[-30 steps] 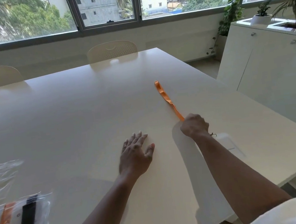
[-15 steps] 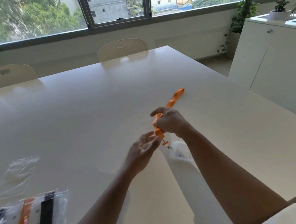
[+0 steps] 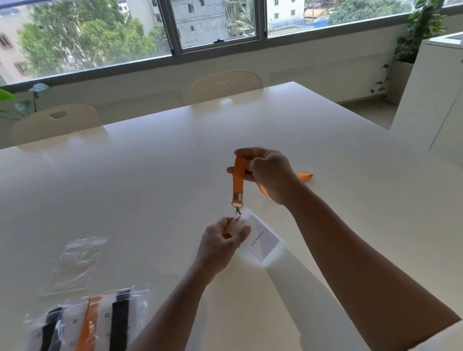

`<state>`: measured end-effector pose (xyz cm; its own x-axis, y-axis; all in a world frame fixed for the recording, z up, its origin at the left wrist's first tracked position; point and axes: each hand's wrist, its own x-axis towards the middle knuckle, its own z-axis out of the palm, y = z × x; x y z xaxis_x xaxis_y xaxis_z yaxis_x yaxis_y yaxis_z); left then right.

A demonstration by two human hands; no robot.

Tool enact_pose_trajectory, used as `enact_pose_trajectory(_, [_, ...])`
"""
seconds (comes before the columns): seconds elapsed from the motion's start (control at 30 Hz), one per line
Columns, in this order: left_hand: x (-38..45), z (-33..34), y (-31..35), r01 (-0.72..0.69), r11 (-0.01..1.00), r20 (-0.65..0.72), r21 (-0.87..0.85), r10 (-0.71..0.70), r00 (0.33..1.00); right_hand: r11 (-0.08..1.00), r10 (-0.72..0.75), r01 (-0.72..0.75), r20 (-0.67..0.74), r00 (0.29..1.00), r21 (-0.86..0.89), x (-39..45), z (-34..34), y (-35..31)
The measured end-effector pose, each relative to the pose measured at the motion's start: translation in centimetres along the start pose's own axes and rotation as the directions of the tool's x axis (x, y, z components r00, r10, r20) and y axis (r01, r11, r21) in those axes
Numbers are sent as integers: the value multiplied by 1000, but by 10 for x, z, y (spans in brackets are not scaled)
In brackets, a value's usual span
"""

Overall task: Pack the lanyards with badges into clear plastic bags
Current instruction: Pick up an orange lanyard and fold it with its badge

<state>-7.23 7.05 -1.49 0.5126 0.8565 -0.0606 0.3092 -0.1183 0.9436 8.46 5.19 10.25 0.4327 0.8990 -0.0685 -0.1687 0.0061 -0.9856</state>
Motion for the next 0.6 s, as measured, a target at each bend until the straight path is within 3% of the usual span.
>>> enact_pose_trajectory(0.3, [-5, -35, 0, 3, 992, -10, -126, -5, 1000, 962, -223, 214, -34, 974, -169, 12, 3, 0])
enact_pose_trajectory(0.6, [-11, -63, 1, 89, 985, 307, -148, -40, 951, 909, -368, 329, -122, 922, -256, 28, 11, 22])
